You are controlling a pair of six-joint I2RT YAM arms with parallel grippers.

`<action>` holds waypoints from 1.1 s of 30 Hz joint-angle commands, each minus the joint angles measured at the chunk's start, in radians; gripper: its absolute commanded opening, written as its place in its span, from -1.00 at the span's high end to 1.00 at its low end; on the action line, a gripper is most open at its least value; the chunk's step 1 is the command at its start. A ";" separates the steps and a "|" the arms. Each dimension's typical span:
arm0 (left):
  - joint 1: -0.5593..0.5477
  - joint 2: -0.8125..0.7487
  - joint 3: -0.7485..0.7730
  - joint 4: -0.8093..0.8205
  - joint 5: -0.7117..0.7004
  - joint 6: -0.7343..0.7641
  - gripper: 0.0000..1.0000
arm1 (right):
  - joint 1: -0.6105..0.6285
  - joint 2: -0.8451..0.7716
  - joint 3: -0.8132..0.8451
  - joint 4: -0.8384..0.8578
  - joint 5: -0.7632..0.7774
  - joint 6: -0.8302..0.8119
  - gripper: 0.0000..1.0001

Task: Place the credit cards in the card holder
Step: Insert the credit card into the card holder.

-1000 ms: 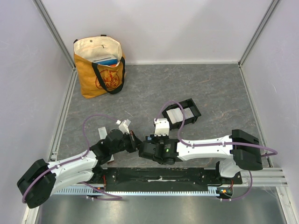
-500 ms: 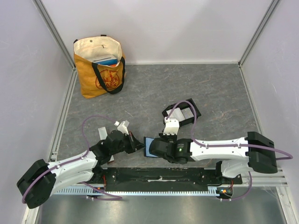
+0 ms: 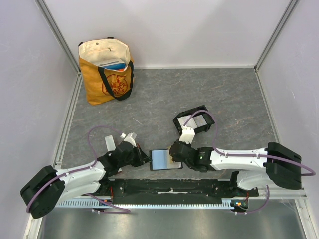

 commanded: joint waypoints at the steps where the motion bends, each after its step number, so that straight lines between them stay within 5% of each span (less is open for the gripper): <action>1: -0.004 0.015 -0.011 0.029 -0.029 -0.008 0.96 | -0.021 -0.020 -0.064 0.218 -0.150 -0.003 1.00; 9: -0.003 0.014 -0.018 0.033 -0.029 -0.018 0.96 | -0.065 0.011 -0.165 0.419 -0.236 0.036 1.00; 33: -0.004 0.000 -0.018 0.030 -0.034 -0.029 0.96 | -0.107 -0.006 -0.331 0.660 -0.289 0.101 1.00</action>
